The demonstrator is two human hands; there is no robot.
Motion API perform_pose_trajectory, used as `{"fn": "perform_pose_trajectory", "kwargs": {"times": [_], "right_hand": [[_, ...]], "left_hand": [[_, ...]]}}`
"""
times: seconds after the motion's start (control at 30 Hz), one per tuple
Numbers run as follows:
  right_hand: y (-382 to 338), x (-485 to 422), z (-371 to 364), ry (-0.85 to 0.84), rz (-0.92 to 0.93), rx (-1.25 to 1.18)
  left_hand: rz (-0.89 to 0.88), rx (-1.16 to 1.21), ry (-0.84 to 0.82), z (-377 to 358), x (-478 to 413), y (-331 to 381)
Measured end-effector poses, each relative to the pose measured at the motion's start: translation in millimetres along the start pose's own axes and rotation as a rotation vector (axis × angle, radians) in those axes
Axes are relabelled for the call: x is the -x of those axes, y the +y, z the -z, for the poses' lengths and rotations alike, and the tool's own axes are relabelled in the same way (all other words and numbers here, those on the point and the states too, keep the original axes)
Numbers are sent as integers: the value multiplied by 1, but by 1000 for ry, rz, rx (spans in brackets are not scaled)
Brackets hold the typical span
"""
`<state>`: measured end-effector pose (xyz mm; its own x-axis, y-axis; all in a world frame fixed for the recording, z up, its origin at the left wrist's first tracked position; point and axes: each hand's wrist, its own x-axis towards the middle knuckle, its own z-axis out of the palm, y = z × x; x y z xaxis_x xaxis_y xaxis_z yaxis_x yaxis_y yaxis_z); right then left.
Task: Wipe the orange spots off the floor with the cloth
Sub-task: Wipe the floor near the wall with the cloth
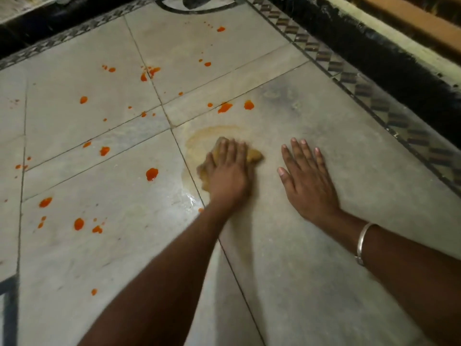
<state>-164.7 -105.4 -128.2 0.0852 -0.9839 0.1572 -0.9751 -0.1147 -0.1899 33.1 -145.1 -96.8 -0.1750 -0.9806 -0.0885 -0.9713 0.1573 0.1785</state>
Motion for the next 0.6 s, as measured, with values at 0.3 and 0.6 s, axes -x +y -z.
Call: {"fn": "perform_pose_trajectory", "kwargs": {"times": [0.3,0.6], "right_hand": [[-71,15,1,-11,62,-136],[-79,40,-14,-101,202,-14]], "left_hand": [[214,57,107,-19,92,-12],[476,42,196,-13,122,-47]]}}
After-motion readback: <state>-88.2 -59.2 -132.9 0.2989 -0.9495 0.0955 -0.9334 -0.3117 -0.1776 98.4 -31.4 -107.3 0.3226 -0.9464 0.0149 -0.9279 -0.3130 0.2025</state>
